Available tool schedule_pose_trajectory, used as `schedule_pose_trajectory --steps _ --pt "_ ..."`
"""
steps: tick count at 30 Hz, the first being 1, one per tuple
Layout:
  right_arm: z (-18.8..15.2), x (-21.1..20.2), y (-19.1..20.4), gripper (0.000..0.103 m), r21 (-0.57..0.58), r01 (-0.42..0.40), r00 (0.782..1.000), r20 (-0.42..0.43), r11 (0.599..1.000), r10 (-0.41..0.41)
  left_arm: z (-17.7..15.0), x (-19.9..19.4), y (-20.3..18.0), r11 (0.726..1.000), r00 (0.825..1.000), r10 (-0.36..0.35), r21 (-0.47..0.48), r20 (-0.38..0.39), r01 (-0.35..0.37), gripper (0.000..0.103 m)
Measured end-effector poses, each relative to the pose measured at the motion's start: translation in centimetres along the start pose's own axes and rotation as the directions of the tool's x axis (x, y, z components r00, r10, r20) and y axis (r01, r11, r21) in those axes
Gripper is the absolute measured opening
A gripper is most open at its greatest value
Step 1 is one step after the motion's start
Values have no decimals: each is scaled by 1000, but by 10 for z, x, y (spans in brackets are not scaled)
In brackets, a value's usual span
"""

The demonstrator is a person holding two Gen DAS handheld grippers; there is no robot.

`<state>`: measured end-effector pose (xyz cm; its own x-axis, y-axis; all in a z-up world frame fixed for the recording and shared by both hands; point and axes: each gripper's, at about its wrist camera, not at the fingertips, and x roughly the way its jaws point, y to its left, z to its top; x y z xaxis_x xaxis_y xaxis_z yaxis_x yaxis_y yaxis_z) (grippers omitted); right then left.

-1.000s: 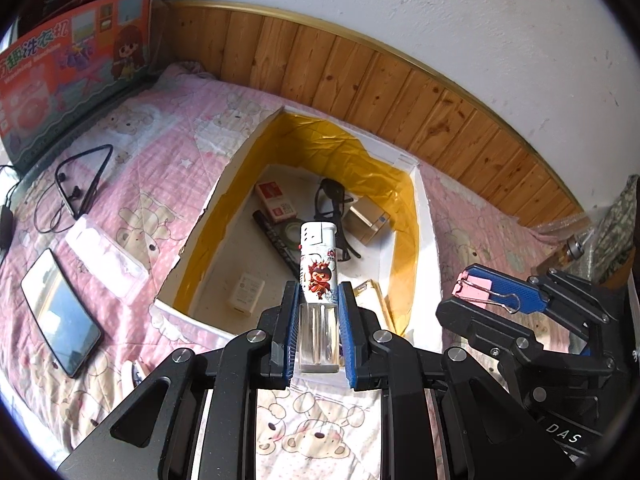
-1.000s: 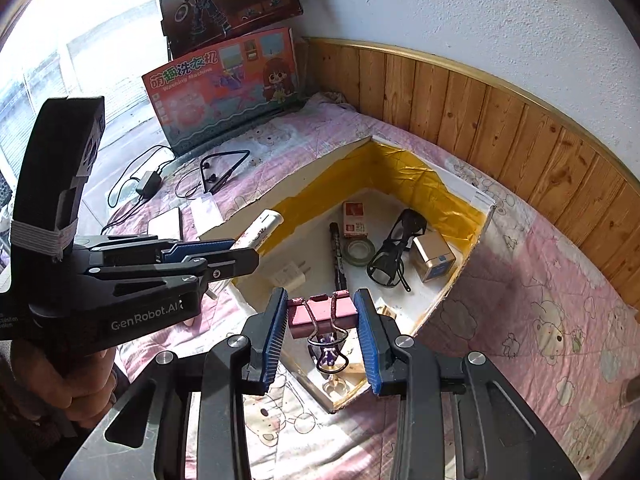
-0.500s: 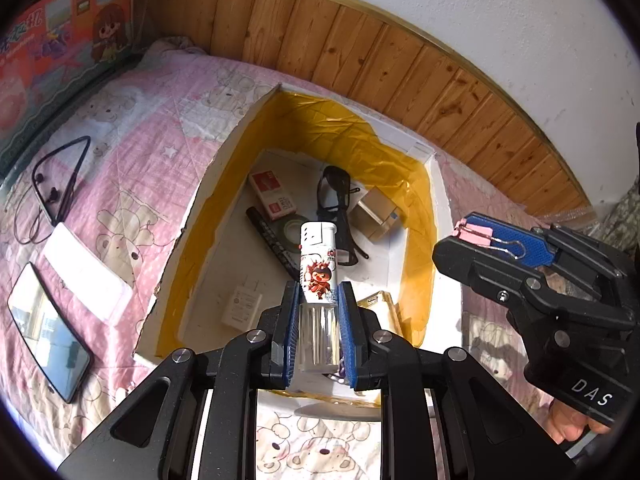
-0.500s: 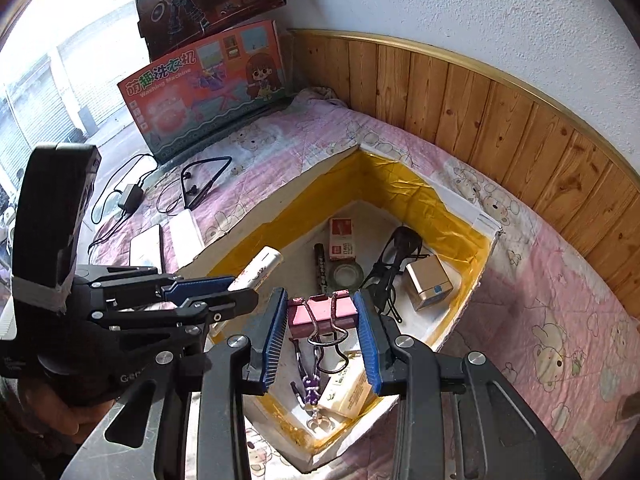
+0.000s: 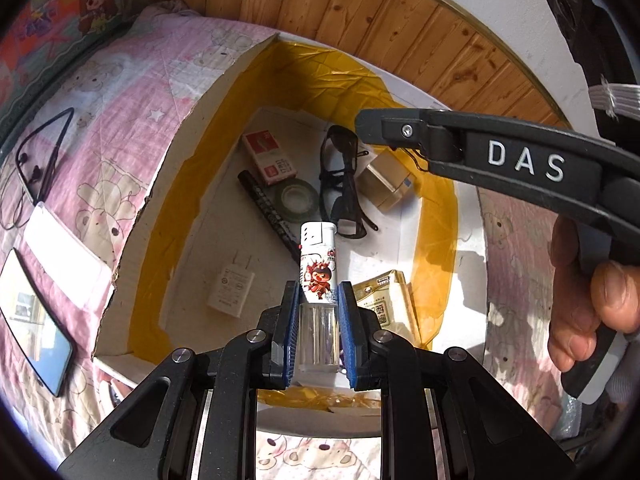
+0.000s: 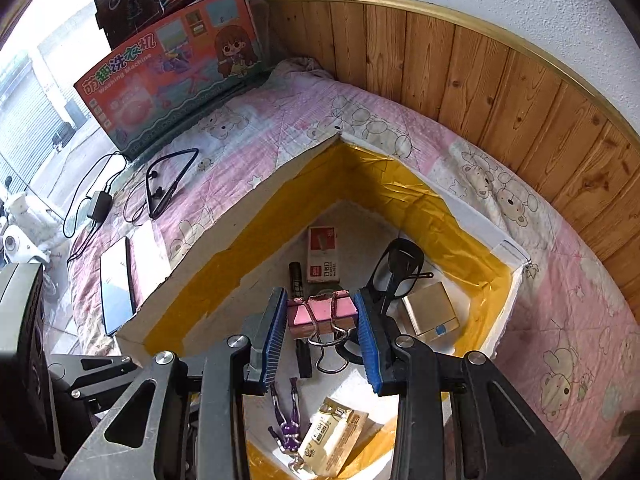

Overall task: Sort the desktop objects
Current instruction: 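Open both grippers to drop the lighter and binder clip into the box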

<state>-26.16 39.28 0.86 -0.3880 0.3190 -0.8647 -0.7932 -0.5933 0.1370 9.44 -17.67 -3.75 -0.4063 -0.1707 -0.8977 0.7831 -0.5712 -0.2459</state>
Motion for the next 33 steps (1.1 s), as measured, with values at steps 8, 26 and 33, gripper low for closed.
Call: schedule_pose_trajectory --steps 8,26,33 --pt "21 46 -5 36 -29 24 994 -110 999 -27 2 14 4 998 995 -52 -43 -83 49 19" --pt "37 108 -16 37 -26 62 977 -204 998 -66 13 22 13 997 994 -30 -80 -105 21 22" --pt "36 101 -20 38 -18 65 978 -197 998 -67 14 17 11 998 996 23 -54 -81 -27 29"
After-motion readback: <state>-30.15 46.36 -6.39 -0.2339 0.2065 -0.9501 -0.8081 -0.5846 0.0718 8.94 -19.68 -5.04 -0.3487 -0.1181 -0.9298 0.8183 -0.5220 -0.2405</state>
